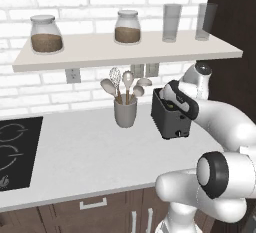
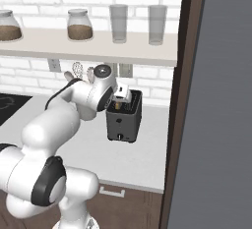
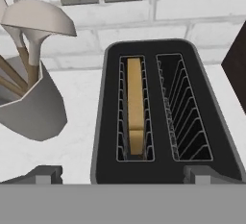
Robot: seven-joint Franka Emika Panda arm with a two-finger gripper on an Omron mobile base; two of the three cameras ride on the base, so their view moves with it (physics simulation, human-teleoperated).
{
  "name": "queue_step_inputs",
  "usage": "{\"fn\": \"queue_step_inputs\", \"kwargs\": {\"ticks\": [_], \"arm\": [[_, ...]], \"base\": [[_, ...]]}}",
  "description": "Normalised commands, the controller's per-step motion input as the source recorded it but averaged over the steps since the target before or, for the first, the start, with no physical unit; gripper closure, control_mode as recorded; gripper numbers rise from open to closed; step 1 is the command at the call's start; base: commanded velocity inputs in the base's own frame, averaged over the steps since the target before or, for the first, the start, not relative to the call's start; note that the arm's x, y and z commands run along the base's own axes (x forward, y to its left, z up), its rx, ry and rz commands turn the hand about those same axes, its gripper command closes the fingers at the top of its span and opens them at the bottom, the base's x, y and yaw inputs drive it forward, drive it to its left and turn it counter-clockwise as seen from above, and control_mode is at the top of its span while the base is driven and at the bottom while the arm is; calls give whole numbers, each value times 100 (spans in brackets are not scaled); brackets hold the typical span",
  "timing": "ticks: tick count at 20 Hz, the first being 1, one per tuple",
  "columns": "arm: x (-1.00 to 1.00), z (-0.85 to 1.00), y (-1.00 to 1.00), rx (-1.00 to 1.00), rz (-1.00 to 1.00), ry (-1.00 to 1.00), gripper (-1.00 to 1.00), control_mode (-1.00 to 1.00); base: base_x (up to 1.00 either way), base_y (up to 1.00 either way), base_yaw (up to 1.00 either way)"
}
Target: Start the toaster. Once the lever pops up, take the bread to the plate on the dining counter.
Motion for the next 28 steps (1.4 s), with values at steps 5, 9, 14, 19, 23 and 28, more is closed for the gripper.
{"fn": "queue_step_inputs", "kwargs": {"ticks": [5, 9, 14, 19, 23, 28], "arm": [[20, -11, 0, 0, 0, 2, -100, -100], [5, -11, 0, 0, 0, 0, -100, -100], [7, -15, -1, 0, 0, 0, -100, -100], [7, -5, -1, 0, 0, 0, -100, -100], [14, 0, -2, 0, 0, 2, -100, -100], [20, 0, 0, 0, 0, 2, -100, -100]], "base": [[0, 0, 0], [0, 0, 0], [0, 0, 0], [0, 0, 0], [0, 0, 0], [0, 0, 0]]}}
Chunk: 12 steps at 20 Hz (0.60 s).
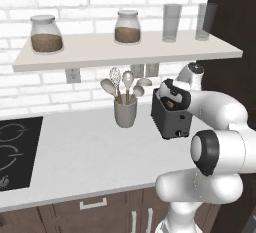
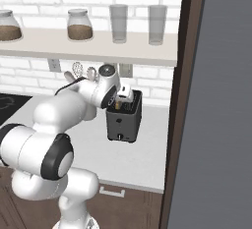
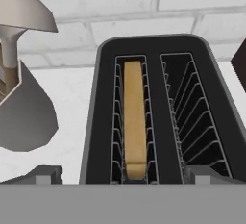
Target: Start the toaster. Once the lever pops up, take the bread to the plate on the dining counter.
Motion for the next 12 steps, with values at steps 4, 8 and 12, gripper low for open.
{"fn": "queue_step_inputs", "kwargs": {"ticks": [4, 8, 12], "arm": [[19, 0, 0, 0, 0, 0, -100, -100], [2, -2, -1, 0, 0, 0, -100, -100], [0, -7, -2, 0, 0, 0, -100, -100]], "base": [[0, 0, 0], [0, 0, 0], [0, 0, 0]]}}
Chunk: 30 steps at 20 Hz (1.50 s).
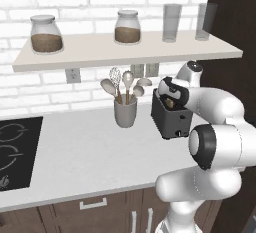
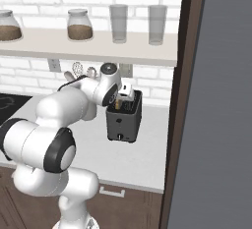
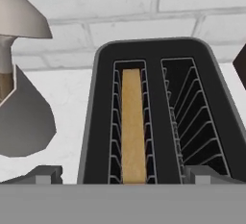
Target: Start the toaster. Once the lever pops up, take the bread to the plate on the dining counter.
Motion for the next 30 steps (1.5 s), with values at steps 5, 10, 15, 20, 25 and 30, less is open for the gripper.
{"fn": "queue_step_inputs", "kwargs": {"ticks": [5, 10, 15, 20, 25, 30], "arm": [[5, -6, 0, 0, 0, 0, -100, -100], [11, -6, -2, 0, 0, 0, -100, -100], [5, -25, -5, 0, 0, 1, -100, -100], [1, -27, 0, 0, 0, 0, 100, -100], [0, -1, 0, 0, 0, 0, 100, -100], [0, 0, 0, 0, 0, 0, 100, -100]], "base": [[0, 0, 0], [0, 0, 0], [0, 0, 0], [0, 0, 0], [0, 0, 0], [0, 0, 0]]}}
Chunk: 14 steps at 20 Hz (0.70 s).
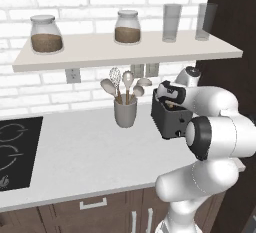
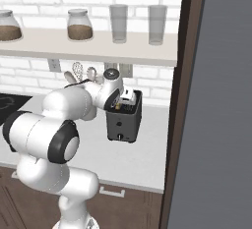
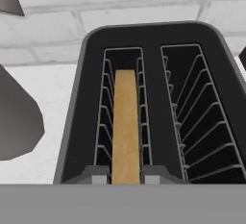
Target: Start the toaster. Once the lever pops up, take the bread to the plate on the dining counter.
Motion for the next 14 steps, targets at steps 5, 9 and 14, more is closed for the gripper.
{"fn": "queue_step_inputs", "kwargs": {"ticks": [5, 9, 14], "arm": [[-28, 19, 0, 0, 1, -6, 100, -100], [-51, 59, 0, 3, 0, -10, 100, -100], [-21, 52, 0, 4, 0, -10, 100, -100]], "base": [[0, 0, 0], [0, 0, 0], [0, 0, 0]]}}
